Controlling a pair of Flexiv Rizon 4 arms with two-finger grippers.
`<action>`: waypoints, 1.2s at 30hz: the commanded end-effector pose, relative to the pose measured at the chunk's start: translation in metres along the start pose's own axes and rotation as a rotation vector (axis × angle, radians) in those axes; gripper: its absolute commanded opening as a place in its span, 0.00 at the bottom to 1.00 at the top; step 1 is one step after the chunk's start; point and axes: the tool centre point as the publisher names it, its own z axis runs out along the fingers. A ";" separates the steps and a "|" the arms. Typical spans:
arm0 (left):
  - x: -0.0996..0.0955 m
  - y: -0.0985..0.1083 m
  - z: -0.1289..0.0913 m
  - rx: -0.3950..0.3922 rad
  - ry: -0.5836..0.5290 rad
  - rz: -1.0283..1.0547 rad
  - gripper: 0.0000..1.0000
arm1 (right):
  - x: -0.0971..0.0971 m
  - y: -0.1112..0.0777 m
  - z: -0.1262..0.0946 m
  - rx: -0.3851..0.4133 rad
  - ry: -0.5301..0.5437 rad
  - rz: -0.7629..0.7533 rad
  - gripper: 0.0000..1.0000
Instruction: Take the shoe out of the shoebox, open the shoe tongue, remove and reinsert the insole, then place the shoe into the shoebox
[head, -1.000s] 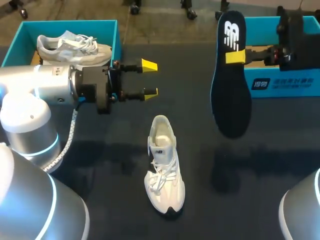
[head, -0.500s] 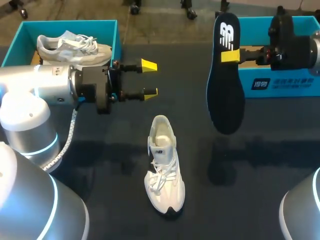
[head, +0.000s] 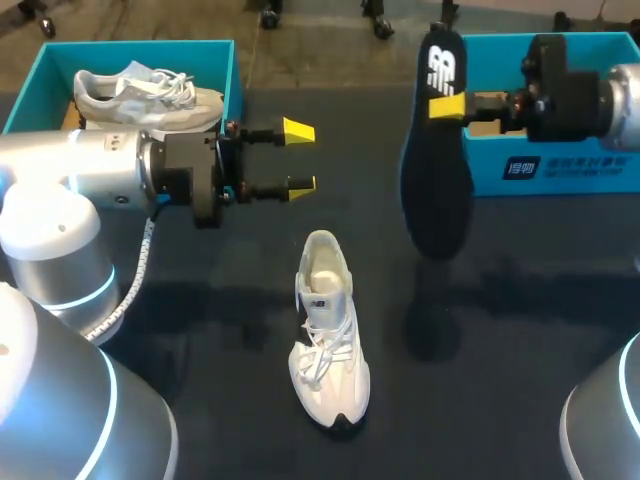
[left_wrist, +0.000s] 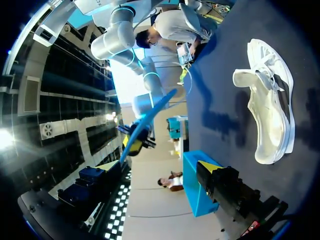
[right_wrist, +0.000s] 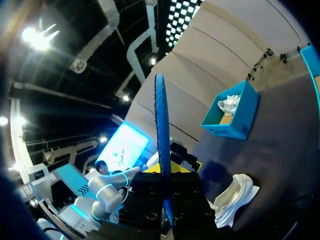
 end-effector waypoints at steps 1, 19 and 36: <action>0.001 0.000 0.001 -0.002 -0.002 0.002 1.00 | -0.041 0.023 0.031 0.043 0.050 0.071 0.00; 0.006 0.006 0.016 0.029 -0.024 -0.008 1.00 | -0.076 0.026 0.050 0.044 0.109 0.223 0.00; 0.013 0.017 0.031 0.014 0.011 -0.014 1.00 | -0.088 0.025 0.060 0.056 0.080 0.363 0.00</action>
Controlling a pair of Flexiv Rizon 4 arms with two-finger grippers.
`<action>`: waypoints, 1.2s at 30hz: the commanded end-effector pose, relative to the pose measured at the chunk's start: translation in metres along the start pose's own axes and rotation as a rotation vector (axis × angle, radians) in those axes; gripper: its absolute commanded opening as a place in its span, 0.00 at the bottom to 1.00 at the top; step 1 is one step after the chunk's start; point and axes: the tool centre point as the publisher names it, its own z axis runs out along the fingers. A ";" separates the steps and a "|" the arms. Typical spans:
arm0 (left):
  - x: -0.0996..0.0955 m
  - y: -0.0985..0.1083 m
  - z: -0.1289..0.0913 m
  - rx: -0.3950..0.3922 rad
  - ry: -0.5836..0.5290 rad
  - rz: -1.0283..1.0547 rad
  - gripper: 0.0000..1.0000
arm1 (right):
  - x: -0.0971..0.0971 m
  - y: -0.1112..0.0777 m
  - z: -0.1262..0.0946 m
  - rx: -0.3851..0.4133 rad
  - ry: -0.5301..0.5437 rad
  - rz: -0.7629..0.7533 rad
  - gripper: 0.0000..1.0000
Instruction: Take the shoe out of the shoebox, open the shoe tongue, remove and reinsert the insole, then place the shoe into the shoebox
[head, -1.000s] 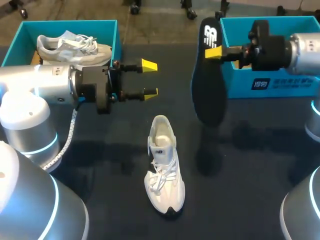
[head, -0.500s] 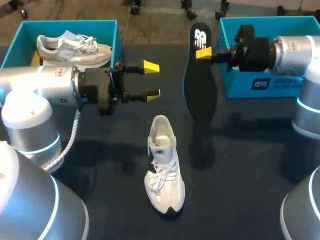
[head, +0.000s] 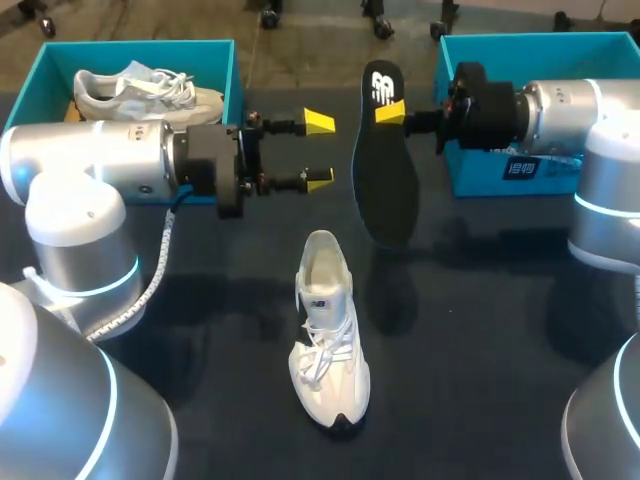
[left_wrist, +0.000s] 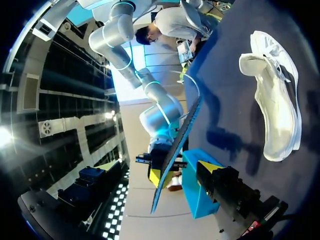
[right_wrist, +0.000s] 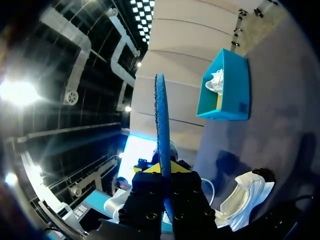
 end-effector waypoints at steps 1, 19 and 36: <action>0.009 0.006 0.005 0.016 -0.007 -0.001 1.00 | -0.006 0.005 0.008 0.011 -0.019 0.029 0.00; 0.025 0.027 0.039 0.026 0.008 0.014 0.86 | -0.012 0.012 0.017 0.037 -0.023 0.104 0.00; 0.011 0.023 0.047 0.033 -0.001 0.026 0.47 | -0.012 0.012 0.017 0.037 -0.023 0.104 0.00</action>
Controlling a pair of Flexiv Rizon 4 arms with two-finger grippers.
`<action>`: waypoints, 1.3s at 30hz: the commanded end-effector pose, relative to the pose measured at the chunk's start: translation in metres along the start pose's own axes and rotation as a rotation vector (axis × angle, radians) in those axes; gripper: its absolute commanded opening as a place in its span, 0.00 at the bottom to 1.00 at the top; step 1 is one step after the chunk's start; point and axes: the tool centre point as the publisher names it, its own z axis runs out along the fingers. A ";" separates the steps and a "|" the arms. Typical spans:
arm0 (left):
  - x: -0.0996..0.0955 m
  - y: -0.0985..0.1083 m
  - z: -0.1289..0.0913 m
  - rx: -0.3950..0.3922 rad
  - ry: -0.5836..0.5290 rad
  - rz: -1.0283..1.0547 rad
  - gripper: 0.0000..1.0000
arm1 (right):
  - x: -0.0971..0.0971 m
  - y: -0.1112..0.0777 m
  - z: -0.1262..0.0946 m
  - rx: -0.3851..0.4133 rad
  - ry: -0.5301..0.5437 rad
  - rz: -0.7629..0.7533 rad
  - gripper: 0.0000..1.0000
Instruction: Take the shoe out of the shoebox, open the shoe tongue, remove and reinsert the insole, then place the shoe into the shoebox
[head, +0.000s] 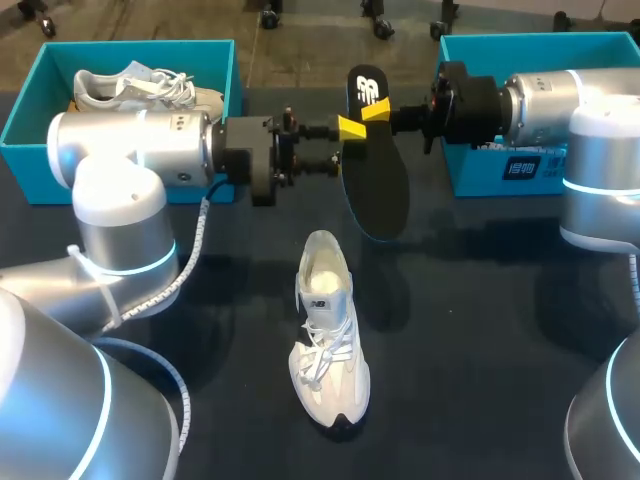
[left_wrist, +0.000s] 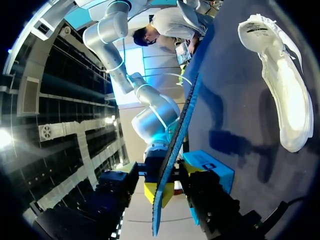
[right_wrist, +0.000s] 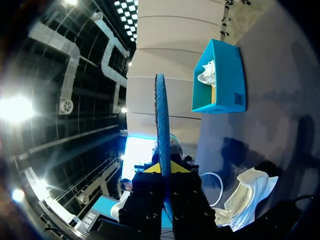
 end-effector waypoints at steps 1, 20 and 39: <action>0.001 0.000 0.005 0.000 0.007 0.005 0.47 | -0.001 0.001 0.001 0.000 0.001 -0.001 0.00; 0.001 0.001 0.012 -0.004 0.019 0.024 0.00 | -0.001 0.001 0.001 0.000 0.001 -0.001 0.00; 0.002 -0.001 0.000 -0.008 0.020 0.055 0.00 | 0.002 -0.003 -0.005 -0.019 0.007 -0.007 1.00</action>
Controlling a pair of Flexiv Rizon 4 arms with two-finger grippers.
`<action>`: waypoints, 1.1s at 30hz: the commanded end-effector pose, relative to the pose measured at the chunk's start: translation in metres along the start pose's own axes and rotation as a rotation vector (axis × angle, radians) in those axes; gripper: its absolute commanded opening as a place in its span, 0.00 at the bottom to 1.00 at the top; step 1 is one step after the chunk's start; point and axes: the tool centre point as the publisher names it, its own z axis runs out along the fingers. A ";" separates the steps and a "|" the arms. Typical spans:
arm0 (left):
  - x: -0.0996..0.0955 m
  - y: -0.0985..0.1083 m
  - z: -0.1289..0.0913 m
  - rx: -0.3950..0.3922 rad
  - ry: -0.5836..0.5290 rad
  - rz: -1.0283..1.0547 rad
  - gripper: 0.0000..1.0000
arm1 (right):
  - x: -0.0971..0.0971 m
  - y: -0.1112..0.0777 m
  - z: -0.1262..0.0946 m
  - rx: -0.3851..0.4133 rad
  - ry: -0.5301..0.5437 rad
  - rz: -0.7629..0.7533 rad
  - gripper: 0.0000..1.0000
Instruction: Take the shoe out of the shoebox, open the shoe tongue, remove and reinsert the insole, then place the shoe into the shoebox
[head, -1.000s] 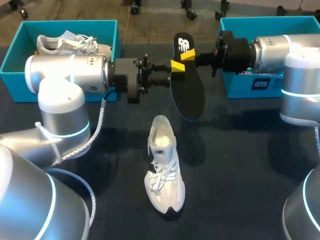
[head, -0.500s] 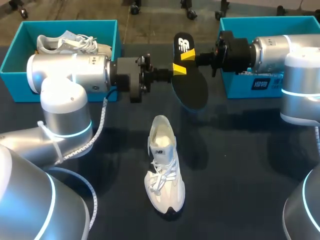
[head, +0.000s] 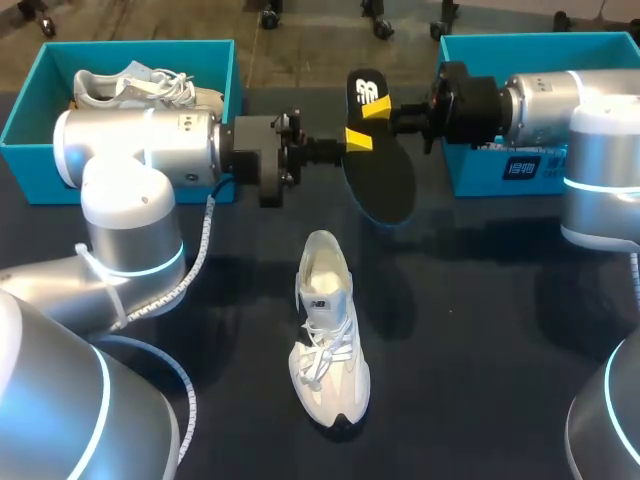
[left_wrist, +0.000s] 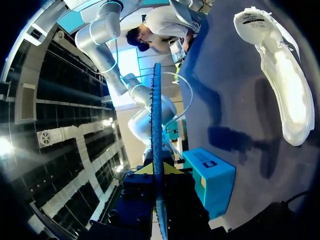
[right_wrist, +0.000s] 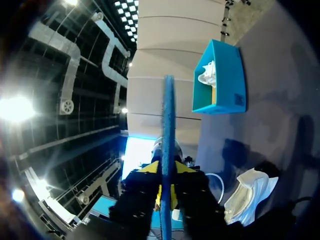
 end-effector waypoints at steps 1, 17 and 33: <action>0.001 -0.002 -0.011 -0.001 0.005 0.000 0.00 | 0.002 -0.006 -0.006 -0.020 0.001 -0.011 1.00; -0.001 -0.010 -0.076 0.005 0.011 -0.253 0.00 | 0.009 -0.027 -0.035 -0.040 -0.006 -0.036 1.00; 0.001 -0.001 -0.088 -0.002 0.003 -0.825 0.00 | 0.011 -0.029 -0.041 -0.059 -0.022 -0.040 1.00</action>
